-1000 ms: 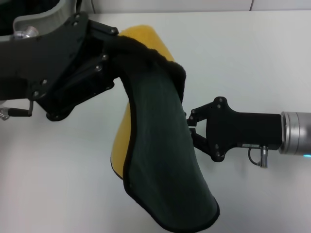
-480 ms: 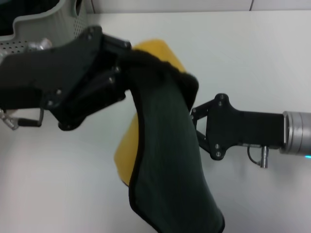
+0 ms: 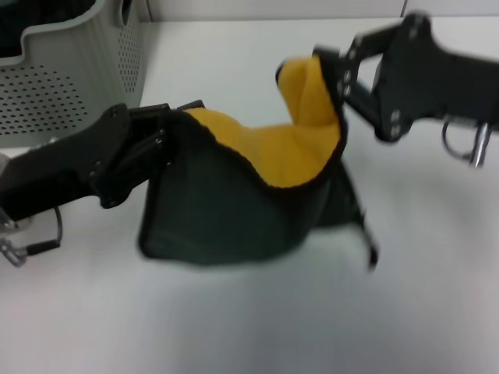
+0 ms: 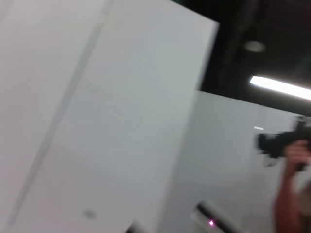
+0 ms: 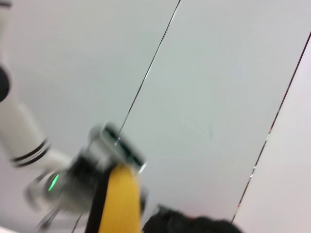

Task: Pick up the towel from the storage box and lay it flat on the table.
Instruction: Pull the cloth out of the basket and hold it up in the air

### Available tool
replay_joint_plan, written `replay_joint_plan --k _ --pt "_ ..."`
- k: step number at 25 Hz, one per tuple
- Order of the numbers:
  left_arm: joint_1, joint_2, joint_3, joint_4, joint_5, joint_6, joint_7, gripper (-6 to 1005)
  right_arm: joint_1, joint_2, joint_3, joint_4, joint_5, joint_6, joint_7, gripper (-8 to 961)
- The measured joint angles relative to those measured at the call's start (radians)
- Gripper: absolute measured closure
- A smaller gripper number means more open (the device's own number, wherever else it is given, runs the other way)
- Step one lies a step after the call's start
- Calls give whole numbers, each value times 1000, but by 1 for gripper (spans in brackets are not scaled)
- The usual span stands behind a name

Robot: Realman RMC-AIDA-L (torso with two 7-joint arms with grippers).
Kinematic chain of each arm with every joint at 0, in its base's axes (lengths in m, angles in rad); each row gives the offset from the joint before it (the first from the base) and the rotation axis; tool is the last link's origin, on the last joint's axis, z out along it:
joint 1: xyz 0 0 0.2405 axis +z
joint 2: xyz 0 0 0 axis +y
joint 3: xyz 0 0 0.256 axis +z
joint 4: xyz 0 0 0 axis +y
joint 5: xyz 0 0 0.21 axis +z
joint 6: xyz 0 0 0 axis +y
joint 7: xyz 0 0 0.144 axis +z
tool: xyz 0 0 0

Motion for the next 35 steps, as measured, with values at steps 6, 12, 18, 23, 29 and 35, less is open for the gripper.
replay_joint_plan --k 6,12,18,23,29,35 --pt "66 -67 -14 -42 0 -257 73 864 29 8 77 -187 -19 -47 125 945" --pt "-20 -81 -11 -270 -16 -439 305 641 61 11 67 -321 -17 -206 205 945" --pt "-93 -85 -15 -407 -60 -518 435 410 105 12 2 -354 -22 -362 208 945" --pt "-111 -86 -16 -516 -203 -506 571 244 111 12 -33 -362 -52 -446 203 944" --pt "-56 -86 -17 -520 -268 -460 609 176 113 11 -48 -369 -62 -516 202 944" --pt "-32 -86 -17 -522 -275 -374 618 178 125 12 -49 -370 -62 -567 201 944"
